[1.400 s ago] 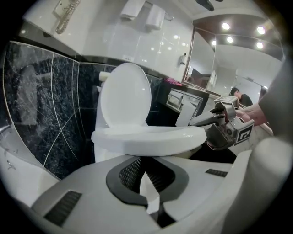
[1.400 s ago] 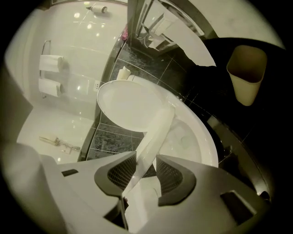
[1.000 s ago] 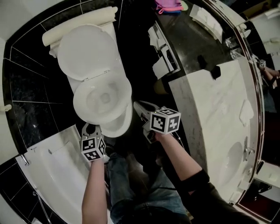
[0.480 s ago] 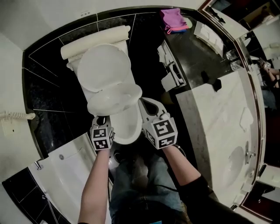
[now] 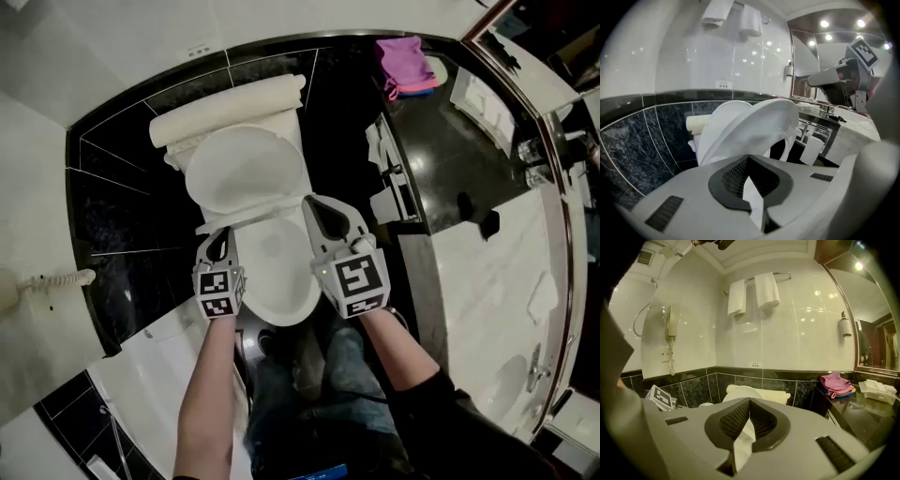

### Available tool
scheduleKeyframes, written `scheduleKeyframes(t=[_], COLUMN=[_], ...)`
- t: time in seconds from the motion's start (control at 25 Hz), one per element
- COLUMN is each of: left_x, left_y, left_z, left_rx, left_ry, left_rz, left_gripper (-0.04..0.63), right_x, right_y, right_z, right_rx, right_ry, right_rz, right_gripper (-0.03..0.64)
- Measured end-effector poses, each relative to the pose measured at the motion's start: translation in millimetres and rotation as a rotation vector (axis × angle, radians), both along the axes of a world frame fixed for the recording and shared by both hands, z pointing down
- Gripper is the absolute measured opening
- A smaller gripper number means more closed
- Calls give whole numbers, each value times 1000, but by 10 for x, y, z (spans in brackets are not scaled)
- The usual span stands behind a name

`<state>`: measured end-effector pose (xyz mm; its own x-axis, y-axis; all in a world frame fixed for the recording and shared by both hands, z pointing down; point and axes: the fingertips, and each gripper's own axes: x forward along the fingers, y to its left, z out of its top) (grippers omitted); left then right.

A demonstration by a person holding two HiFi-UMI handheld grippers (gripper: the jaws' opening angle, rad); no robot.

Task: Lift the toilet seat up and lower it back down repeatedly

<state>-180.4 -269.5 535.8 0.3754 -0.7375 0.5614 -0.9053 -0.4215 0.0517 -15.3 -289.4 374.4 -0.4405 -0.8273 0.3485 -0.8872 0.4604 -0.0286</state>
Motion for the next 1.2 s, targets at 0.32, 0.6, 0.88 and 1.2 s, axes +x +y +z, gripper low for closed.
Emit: scheduleKeyframes(t=[0.32, 0.6, 0.88, 1.2], left_x=[-97, -107, -149, -122], left_y=[-783, -1358, -1495, -1445], left_z=[-131, -159, -128, -238], left_rx=[52, 62, 49, 61], left_ry=[-41, -50, -60, -61], left_rz=[-82, -133, -169, -165], left_gripper=[-15, -16, -15, -15], right_x=[151, 237, 288, 264], right_y=[-587, -791, -875, -823], right_z=[27, 56, 135, 96], right_rx=[-6, -20, -40, -44], right_ry=[-7, -1, -8, -8], right_rz=[-57, -93, -113, -118], right_gripper=[17, 17, 17, 17])
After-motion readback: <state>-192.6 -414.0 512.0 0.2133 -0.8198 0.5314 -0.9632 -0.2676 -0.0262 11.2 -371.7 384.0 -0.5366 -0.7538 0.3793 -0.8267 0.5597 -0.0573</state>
